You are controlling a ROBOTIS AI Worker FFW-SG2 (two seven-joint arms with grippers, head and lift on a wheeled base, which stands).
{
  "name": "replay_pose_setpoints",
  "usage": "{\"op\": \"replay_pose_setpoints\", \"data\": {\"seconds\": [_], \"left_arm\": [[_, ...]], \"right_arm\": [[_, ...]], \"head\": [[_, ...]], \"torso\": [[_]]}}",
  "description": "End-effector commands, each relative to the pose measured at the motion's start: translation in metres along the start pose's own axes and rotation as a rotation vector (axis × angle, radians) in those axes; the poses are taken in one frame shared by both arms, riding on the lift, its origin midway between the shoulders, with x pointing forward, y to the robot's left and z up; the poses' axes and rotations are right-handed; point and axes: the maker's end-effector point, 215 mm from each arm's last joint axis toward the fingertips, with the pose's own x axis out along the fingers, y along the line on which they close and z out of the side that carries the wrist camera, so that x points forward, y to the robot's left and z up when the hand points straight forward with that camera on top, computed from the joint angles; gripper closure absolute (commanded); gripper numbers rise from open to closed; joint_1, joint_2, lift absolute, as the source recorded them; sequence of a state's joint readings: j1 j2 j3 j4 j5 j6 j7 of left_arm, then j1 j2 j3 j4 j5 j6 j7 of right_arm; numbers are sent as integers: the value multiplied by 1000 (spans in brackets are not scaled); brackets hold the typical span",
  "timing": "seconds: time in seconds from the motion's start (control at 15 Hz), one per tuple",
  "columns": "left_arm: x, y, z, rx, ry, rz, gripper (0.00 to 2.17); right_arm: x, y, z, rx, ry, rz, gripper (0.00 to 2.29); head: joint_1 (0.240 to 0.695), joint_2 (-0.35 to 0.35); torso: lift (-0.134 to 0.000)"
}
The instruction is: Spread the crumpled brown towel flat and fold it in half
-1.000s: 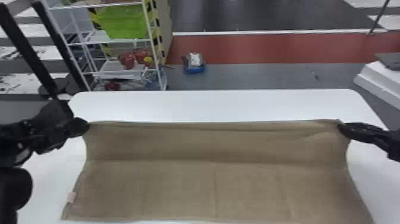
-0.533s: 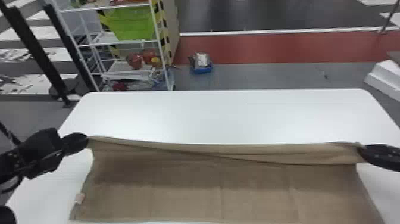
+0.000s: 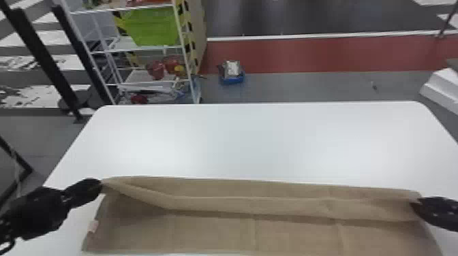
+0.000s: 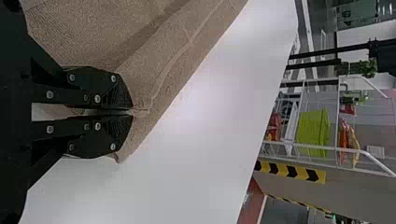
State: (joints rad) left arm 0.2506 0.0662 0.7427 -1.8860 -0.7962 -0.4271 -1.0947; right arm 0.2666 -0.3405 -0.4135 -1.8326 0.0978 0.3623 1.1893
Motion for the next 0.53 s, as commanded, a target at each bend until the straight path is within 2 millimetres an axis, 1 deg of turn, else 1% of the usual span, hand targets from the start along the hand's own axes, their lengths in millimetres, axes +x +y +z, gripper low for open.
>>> {"op": "replay_pose_setpoints", "data": {"seconds": [0.0, 0.13, 0.2, 0.33, 0.47], "left_arm": [[-6, -16, 2, 36, -5, -13, 1352], [-9, -18, 3, 63, -14, -5, 1352], [-12, -19, 4, 81, -21, -1, 1352], [-23, -14, 1, 94, -31, 25, 1352], [-34, -15, 1, 124, -52, 41, 1352]], "right_arm": [[1, 11, -2, -13, 10, 20, 1048], [1, 13, 5, -26, 0, 24, 1048], [-1, 13, 12, -40, -9, 23, 1048], [-10, 12, 25, -50, -33, 15, 1048], [-20, 4, 29, -43, -43, -9, 1048]], "head": [[695, 126], [695, 130], [695, 132], [695, 137], [695, 142]], "torso": [[-134], [-134], [-134], [-134], [-134]]}}
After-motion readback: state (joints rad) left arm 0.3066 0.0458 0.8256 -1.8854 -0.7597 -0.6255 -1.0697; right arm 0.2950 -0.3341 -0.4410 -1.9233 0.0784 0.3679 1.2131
